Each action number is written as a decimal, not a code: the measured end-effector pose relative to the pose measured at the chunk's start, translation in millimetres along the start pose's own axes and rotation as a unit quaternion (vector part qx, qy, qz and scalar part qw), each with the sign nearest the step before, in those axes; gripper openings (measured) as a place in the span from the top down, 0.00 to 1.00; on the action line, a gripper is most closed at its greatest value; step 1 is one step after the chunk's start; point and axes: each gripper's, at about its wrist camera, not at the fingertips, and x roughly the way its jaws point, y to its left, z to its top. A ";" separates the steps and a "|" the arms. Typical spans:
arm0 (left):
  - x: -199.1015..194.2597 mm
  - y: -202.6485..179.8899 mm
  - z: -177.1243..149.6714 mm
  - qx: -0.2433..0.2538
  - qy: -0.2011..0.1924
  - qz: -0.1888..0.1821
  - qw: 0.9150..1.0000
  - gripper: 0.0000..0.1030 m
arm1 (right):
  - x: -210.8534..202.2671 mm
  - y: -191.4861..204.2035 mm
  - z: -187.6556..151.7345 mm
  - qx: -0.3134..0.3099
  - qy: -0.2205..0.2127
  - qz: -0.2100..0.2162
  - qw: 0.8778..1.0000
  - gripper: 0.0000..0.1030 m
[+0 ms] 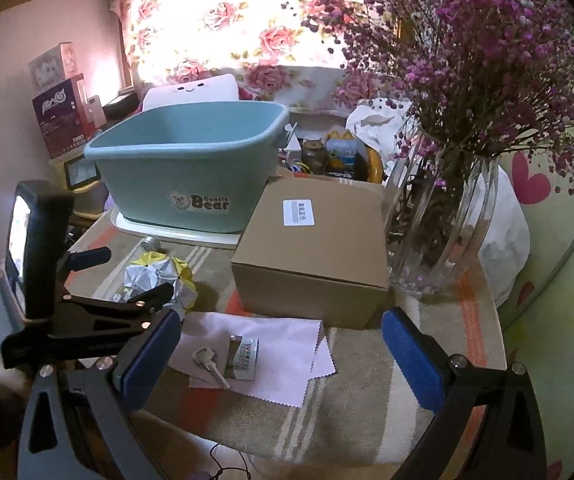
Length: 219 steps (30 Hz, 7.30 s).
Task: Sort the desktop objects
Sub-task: 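Move the left gripper to the yellow-white origami ball and close on it, then lift the origami ball up with the left gripper, then carry the origami ball with the left gripper over the blue basin, then open the left gripper to drop the ball in the basin while the right gripper grasps the tag card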
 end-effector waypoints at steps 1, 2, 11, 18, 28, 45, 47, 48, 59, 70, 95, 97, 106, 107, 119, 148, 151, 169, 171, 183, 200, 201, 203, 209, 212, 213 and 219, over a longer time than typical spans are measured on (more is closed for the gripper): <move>2.7 -0.5 -0.6 0.001 0.002 0.000 1.000 0.00 | 0.7 0.3 -0.2 0.000 0.001 0.001 1.000 0.00; 5.9 -1.1 -1.4 0.002 0.004 0.000 1.000 0.00 | 1.5 0.6 -0.4 0.001 0.001 0.001 1.000 0.00; 23.4 -1.8 -7.5 0.005 0.012 -0.001 1.000 0.00 | 8.5 6.2 -4.5 0.000 0.007 0.003 1.000 0.00; 29.8 0.3 -9.5 0.001 0.011 0.003 1.000 0.00 | 11.5 7.2 -6.1 0.006 0.011 0.004 1.000 0.00; 35.4 -1.3 -12.2 0.005 0.010 0.004 1.000 0.00 | 15.7 6.5 -11.6 0.007 0.021 0.001 1.000 0.00; 34.4 -2.8 -5.3 0.004 0.000 -0.004 1.000 0.21 | 14.4 8.1 -13.0 0.014 0.027 0.003 1.000 0.00; 35.0 -4.5 -4.6 0.008 0.000 -0.002 1.000 0.21 | 13.5 8.5 -13.2 0.013 0.028 0.002 1.000 0.00; 35.5 -4.8 -4.3 0.008 0.001 -0.002 1.000 0.21 | 13.1 8.4 -13.2 0.013 0.028 0.001 1.000 0.00; 28.0 0.9 -1.7 -0.003 -0.003 -0.003 1.000 0.22 | 8.5 6.4 -13.7 0.018 0.027 -0.001 0.999 0.00; 19.4 2.9 5.3 -0.004 -0.015 0.000 1.000 0.22 | 2.9 7.2 -11.3 0.017 0.021 -0.001 1.000 0.00; -93.5 15.2 48.1 0.012 -0.072 0.032 0.997 0.22 | -38.7 20.5 10.8 0.010 -0.010 0.001 1.000 0.00; -103.7 16.3 50.1 0.013 -0.076 0.034 0.996 0.22 | -42.5 22.6 11.2 0.008 -0.011 0.001 1.000 0.00; -134.8 24.1 57.2 0.019 -0.089 0.039 0.995 0.22 | -49.2 30.4 7.4 0.008 -0.011 -0.001 1.000 0.00; -135.8 25.4 57.7 0.019 -0.089 0.040 0.995 0.22 | -47.7 31.7 6.0 0.009 -0.008 -0.003 1.000 0.00; -138.4 46.0 66.2 0.019 -0.095 0.054 0.994 0.22 | -7.6 58.2 -5.8 0.015 0.023 -0.003 1.000 0.00; -108.8 79.2 102.9 0.022 -0.108 0.054 0.992 0.22 | 94.0 67.1 -53.9 -0.003 0.080 -0.031 0.996 0.14; -104.0 81.6 105.2 0.022 -0.107 0.054 0.993 0.22 | 105.1 67.2 -55.7 -0.007 0.096 -0.029 0.995 0.19; -75.0 95.3 123.4 0.015 -0.104 0.055 0.993 0.22 | 117.5 74.8 -59.0 -0.017 0.100 -0.007 0.995 0.41; -72.8 97.1 126.8 0.014 -0.106 0.056 0.993 0.22 | 117.3 74.6 -58.9 -0.013 0.101 -0.004 0.995 0.46; -58.0 109.5 143.4 0.015 -0.110 0.058 0.992 0.22 | 121.0 76.9 -59.8 0.002 0.099 0.002 0.995 0.69; -18.4 122.8 161.8 0.013 -0.092 0.064 0.994 0.22 | 116.9 72.3 -57.5 0.010 0.095 0.002 0.995 0.93; -16.6 122.7 162.8 0.013 -0.092 0.064 0.994 0.22 | 116.3 71.6 -56.9 0.013 0.094 0.002 0.996 0.93; -12.5 122.6 165.8 0.013 -0.091 0.062 0.994 0.22 | 115.9 71.0 -55.6 0.017 0.091 0.001 0.996 0.94; 3.0 123.5 175.9 0.013 -0.086 0.062 0.994 0.22 | 112.3 67.6 -49.4 0.026 0.083 0.002 0.996 0.94; 10.7 125.4 181.2 0.005 -0.082 0.060 0.995 0.22 | 110.9 66.9 -47.8 0.025 0.080 0.002 0.996 0.94; 13.2 126.0 182.9 0.003 -0.080 0.060 0.995 0.22 | 110.5 66.6 -47.6 0.025 0.079 0.002 0.997 0.94; 25.8 127.7 187.6 0.001 -0.067 0.061 0.996 0.22 | 110.5 64.9 -48.3 0.030 0.081 0.005 0.996 0.94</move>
